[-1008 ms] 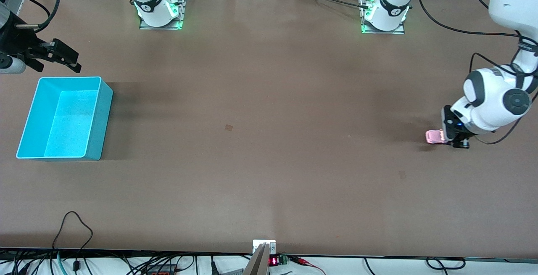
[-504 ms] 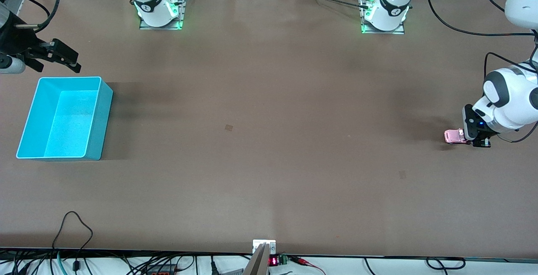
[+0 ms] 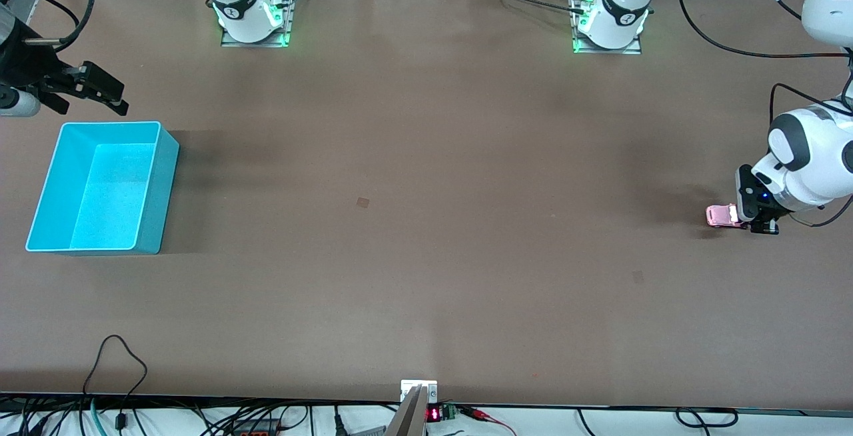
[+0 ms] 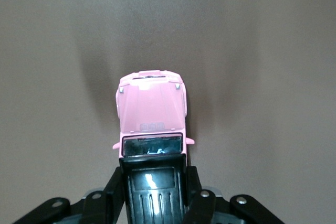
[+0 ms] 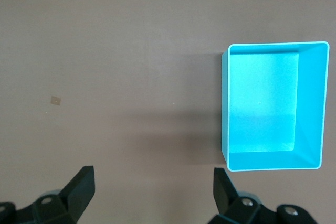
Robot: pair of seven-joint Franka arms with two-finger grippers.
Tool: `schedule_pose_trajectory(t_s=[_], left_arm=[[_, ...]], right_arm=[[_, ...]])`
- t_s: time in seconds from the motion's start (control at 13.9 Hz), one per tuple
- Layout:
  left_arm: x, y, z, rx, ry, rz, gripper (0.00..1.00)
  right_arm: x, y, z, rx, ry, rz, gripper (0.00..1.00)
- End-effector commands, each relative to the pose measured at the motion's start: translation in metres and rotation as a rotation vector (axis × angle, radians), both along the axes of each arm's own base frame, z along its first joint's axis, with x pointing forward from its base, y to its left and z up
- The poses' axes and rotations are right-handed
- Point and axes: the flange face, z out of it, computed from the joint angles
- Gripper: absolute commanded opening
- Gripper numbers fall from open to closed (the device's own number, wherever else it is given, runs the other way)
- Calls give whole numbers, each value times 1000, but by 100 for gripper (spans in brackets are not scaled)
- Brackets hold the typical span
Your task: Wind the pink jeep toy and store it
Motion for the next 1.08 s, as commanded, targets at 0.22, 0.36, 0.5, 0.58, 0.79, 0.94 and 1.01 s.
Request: schedule_pose_trajectory(t_s=[0.22, 0.36, 0.5, 0.58, 0.79, 0.94, 1.01], left_arm=[[-4, -4, -48, -30, 75, -83, 19], [-5, -3, -48, -31, 74, -77, 22], [-3, -4, -47, -33, 69, -76, 61], [-1, -7, -44, -32, 67, -83, 100], [11, -17, -30, -58, 98, -88, 100], [23, -30, -12, -89, 170, -98, 100], [28, -32, 0, -95, 190, -94, 100]], right_arm=[[-3, -3, 5, -2, -7, 13, 100], [-3, -3, 5, -2, -7, 13, 100], [-3, -3, 4, -2, -5, 13, 100], [-3, -3, 5, -2, -7, 13, 100], [-3, -3, 5, -2, -7, 13, 100], [-3, -3, 5, -2, -7, 13, 100], [-3, -3, 4, -2, -5, 13, 100]])
